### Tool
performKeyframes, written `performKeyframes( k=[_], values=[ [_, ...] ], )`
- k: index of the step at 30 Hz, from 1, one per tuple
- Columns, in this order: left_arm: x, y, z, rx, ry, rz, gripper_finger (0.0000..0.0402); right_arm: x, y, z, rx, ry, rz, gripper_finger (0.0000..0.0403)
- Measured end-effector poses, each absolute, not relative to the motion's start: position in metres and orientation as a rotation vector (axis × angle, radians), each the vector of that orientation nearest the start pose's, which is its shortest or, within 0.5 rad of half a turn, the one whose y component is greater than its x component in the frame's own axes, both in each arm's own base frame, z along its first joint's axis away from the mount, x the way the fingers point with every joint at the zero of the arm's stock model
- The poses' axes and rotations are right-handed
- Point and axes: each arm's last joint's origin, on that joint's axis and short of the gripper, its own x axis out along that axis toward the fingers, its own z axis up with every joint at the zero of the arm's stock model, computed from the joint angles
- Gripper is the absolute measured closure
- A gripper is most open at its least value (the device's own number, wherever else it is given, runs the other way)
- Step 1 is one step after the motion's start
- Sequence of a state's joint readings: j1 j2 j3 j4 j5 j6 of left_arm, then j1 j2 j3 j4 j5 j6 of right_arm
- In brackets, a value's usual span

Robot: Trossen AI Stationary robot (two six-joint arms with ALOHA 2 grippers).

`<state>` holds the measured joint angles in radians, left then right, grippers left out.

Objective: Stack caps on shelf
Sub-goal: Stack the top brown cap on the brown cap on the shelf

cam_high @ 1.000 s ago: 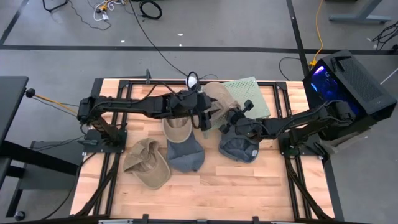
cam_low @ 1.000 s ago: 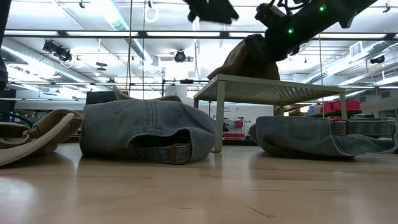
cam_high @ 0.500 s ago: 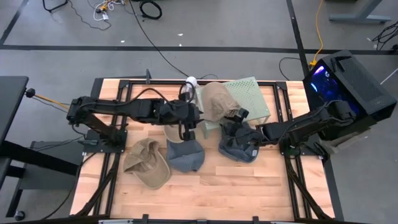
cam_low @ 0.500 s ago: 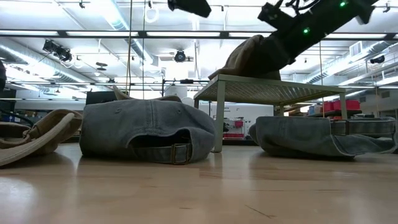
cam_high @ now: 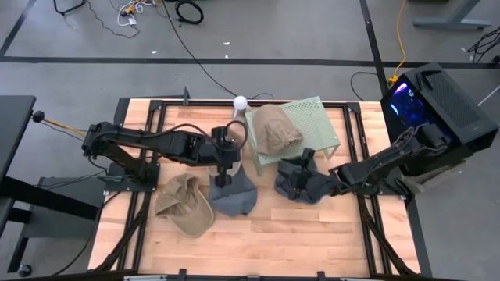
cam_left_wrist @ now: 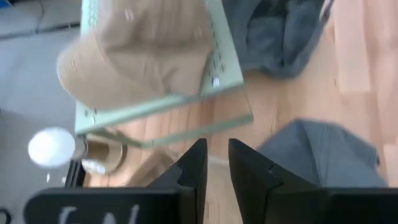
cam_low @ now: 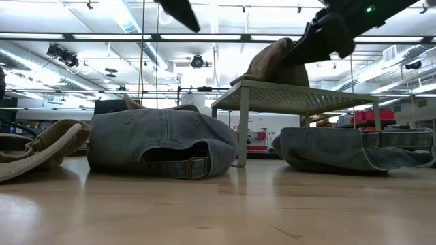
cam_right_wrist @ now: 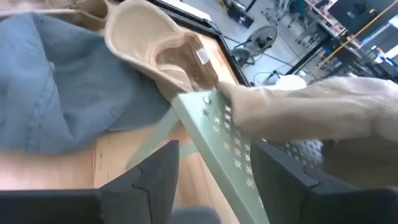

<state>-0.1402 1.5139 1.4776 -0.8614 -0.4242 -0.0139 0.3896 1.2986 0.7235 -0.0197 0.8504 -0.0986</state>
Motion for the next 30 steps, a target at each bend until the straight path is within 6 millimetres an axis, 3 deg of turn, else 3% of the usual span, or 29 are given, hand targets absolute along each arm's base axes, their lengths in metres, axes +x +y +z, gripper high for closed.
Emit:
performKeyframes(
  k=[7, 13, 26, 30],
  values=[
    [0.301, -0.036, 0.331, 0.188, 1.025, 0.228, 0.0332, 0.241, 0.086, 0.236, -0.458, 0.475, -0.377, 0.0201],
    [0.309, -0.043, 0.315, 0.085, 1.123, 0.083, 0.0321, 0.240, 0.092, 0.238, -0.487, 0.452, -0.353, 0.0201],
    [0.321, -0.066, 0.279, 0.144, 1.290, 0.067, 0.0213, 0.240, 0.094, 0.240, -0.489, 0.434, -0.345, 0.0201],
    [0.315, -0.081, 0.278, 0.224, 1.268, 0.194, 0.0207, 0.240, 0.094, 0.240, -0.492, 0.437, -0.345, 0.0201]
  ],
)
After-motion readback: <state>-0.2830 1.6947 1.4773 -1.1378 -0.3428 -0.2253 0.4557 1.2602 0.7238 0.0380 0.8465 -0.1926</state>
